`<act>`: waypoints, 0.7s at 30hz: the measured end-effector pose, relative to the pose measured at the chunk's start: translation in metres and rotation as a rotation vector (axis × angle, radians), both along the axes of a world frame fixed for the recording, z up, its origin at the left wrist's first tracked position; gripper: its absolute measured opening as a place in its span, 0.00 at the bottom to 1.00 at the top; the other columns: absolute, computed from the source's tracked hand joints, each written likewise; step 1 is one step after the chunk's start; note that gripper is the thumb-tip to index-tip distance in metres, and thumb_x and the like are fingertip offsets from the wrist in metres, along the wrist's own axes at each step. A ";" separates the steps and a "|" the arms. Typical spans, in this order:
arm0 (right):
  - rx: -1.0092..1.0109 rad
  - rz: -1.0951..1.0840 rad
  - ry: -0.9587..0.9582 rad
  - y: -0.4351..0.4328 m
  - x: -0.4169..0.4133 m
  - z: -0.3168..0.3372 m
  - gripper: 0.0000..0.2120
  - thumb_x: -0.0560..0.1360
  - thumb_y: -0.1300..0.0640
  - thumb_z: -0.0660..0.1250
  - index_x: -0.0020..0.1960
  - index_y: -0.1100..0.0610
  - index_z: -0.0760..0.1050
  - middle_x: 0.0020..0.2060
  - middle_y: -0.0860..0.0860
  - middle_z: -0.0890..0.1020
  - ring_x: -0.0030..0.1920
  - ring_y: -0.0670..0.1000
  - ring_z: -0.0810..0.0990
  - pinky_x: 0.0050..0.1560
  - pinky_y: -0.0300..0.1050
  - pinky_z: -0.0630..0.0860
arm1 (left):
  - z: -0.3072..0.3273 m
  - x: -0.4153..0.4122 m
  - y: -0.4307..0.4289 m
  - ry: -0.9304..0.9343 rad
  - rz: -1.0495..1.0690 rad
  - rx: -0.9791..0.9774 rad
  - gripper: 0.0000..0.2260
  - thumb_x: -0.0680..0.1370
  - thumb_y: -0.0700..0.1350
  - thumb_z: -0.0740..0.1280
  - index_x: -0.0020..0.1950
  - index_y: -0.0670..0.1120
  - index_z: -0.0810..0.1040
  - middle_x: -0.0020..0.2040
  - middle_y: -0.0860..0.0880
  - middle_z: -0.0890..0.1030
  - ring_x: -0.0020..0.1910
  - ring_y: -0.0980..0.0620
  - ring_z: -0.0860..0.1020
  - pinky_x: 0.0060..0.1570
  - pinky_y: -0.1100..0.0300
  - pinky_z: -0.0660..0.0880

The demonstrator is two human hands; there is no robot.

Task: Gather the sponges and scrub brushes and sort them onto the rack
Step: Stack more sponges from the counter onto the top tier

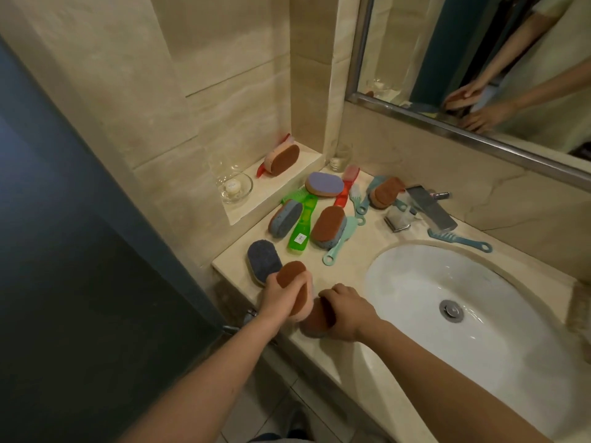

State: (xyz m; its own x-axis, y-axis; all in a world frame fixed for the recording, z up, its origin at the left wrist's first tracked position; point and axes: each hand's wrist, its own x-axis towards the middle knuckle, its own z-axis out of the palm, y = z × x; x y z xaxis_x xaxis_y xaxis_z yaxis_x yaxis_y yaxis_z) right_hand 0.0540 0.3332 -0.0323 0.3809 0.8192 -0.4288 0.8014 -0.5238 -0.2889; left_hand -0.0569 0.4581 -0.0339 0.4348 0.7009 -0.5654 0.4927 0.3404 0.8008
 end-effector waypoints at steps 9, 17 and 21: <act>0.356 -0.816 0.396 -0.018 0.034 0.053 0.26 0.68 0.36 0.59 0.56 0.55 0.75 0.51 0.55 0.79 0.43 0.52 0.80 0.35 0.47 0.80 | 0.042 0.058 0.000 -0.165 -0.058 0.044 0.34 0.71 0.58 0.72 0.69 0.45 0.63 0.59 0.48 0.72 0.53 0.49 0.72 0.51 0.55 0.67; 0.774 -1.113 0.622 -0.070 0.051 0.117 0.16 0.80 0.41 0.55 0.63 0.47 0.67 0.50 0.52 0.80 0.44 0.54 0.82 0.38 0.47 0.81 | 0.106 0.138 -0.053 -0.290 -0.301 0.020 0.28 0.72 0.61 0.69 0.65 0.46 0.71 0.58 0.46 0.78 0.53 0.48 0.77 0.45 0.57 0.72; 0.885 -1.197 0.590 -0.104 0.060 0.150 0.11 0.79 0.47 0.51 0.53 0.48 0.71 0.47 0.54 0.80 0.44 0.52 0.81 0.39 0.47 0.77 | 0.143 0.167 -0.096 -0.374 -0.440 -0.084 0.21 0.75 0.60 0.66 0.63 0.50 0.72 0.55 0.49 0.78 0.51 0.51 0.77 0.52 0.52 0.77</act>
